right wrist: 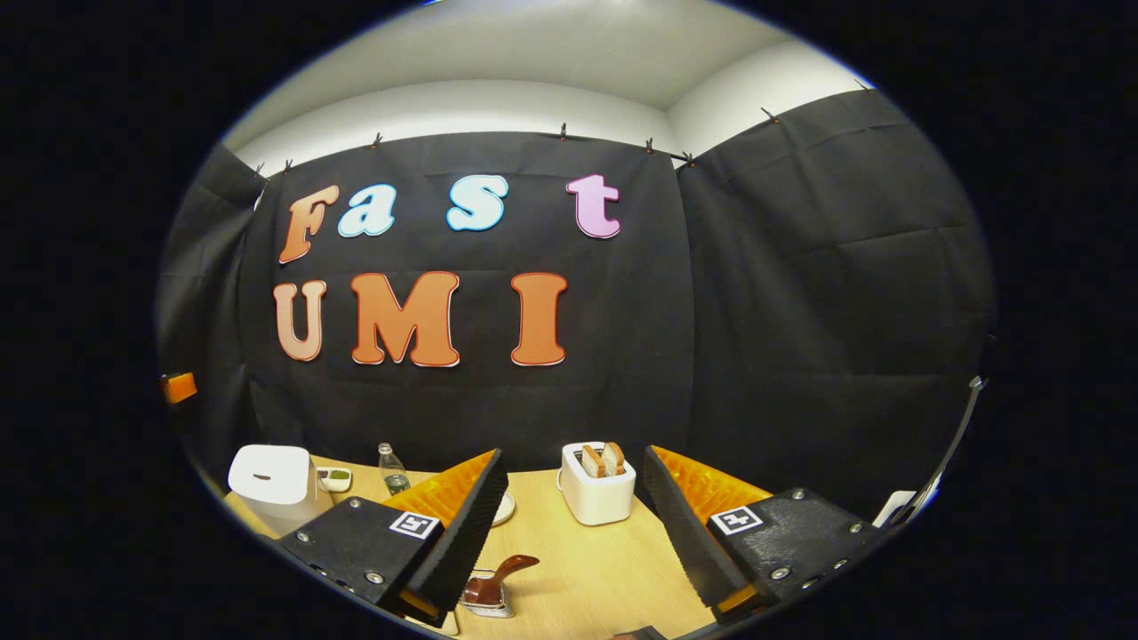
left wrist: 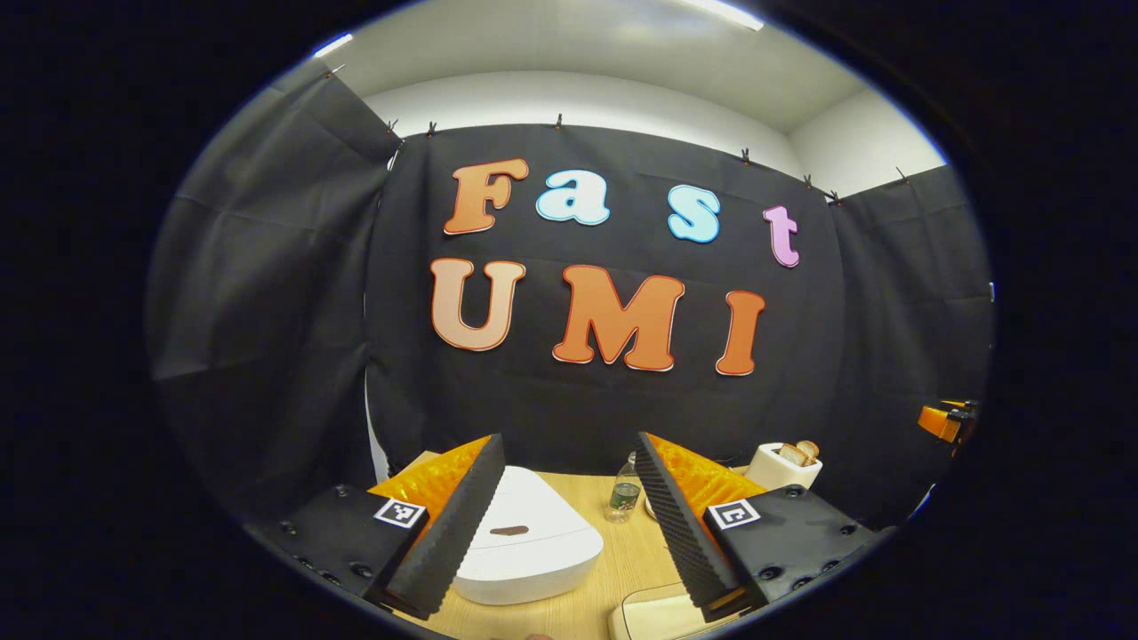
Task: Close the left gripper, press the button to open the rice cooker; take a wooden spoon from the chopstick holder with the right hand, scoop a spoonful of rice and pour it into the rice cooker, then put the wooden spoon back into the chopstick holder.
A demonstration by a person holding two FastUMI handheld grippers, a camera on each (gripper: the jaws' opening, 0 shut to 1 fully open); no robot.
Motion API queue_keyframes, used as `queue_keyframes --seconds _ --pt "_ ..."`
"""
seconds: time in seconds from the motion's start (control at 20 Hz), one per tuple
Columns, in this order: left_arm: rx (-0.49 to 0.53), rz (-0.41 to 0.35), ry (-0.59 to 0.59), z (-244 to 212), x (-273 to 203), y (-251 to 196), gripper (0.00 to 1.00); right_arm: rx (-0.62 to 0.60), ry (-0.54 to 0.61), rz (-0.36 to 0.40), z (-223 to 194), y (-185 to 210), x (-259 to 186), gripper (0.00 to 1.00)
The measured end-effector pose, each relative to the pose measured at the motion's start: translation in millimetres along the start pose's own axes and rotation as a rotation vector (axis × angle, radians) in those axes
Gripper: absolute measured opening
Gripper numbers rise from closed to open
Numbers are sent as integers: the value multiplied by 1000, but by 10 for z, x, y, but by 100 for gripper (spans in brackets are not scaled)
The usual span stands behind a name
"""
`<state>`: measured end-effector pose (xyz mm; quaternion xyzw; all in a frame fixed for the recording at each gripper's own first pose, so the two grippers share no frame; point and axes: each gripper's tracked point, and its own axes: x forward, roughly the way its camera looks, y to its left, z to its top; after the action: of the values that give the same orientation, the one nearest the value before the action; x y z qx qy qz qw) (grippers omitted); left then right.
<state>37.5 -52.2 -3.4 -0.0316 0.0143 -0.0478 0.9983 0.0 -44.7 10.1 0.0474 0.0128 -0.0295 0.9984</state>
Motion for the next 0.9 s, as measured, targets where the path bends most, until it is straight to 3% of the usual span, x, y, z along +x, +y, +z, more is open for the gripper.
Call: queue_keyframes --seconds 0.25,0.4,0.5,0.55,0.6,0.65,0.8,0.9 --pt "10 31 14 -17 -80 153 99 18 5 2 -28 36 15 95" --pt "42 76 26 -53 -125 307 48 11 19 7 -74 70 -11 95" --pt "69 109 36 -78 -143 391 24 12 29 13 -117 96 -32 95" --pt "77 109 52 -116 -143 391 20 11 31 11 -127 91 -40 95" --pt "81 113 85 -188 -177 388 5 7 30 8 -124 84 -43 95" --pt "78 135 100 -314 -49 485 5 4 31 6 -127 79 -46 95" --pt "-21 97 147 -367 -56 418 4 7 32 5 -127 69 -66 95" --pt "-30 95 164 -449 16 480 5 8 34 3 -137 52 -72 95"
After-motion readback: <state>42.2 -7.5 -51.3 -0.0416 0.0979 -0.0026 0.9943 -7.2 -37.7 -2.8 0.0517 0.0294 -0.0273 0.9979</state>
